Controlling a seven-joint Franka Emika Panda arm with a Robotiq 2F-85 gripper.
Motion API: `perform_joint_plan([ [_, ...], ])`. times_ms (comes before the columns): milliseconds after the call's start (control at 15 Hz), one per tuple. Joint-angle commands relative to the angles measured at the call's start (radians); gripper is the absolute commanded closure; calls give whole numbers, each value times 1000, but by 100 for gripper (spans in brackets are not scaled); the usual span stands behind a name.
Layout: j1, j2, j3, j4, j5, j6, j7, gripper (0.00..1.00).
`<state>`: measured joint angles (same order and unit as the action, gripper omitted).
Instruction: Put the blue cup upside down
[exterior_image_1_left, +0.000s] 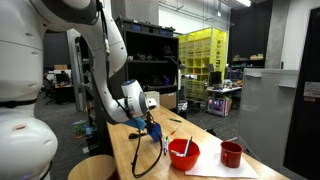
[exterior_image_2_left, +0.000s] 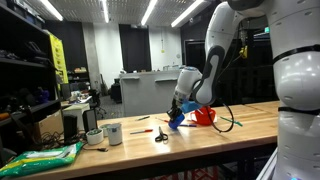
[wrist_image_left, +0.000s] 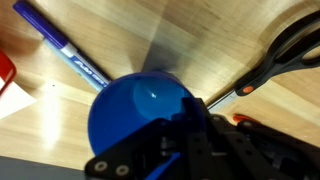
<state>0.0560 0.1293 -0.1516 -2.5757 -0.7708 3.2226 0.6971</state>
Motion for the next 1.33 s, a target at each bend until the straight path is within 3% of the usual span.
perform_joint_plan([
  [0,0,0,0,0,0,0,0,95],
  [533,1,0,0,0,0,0,0,95],
  [600,1,0,0,0,0,0,0,99],
  [800,37,-20,-76,28,-52,14,27,99],
  [1000,106,-35,-211,84,-145,50,60,99],
  [1133,141,-21,-282,111,-172,122,69,99],
  [1267,168,1,-330,95,-113,257,24,99],
])
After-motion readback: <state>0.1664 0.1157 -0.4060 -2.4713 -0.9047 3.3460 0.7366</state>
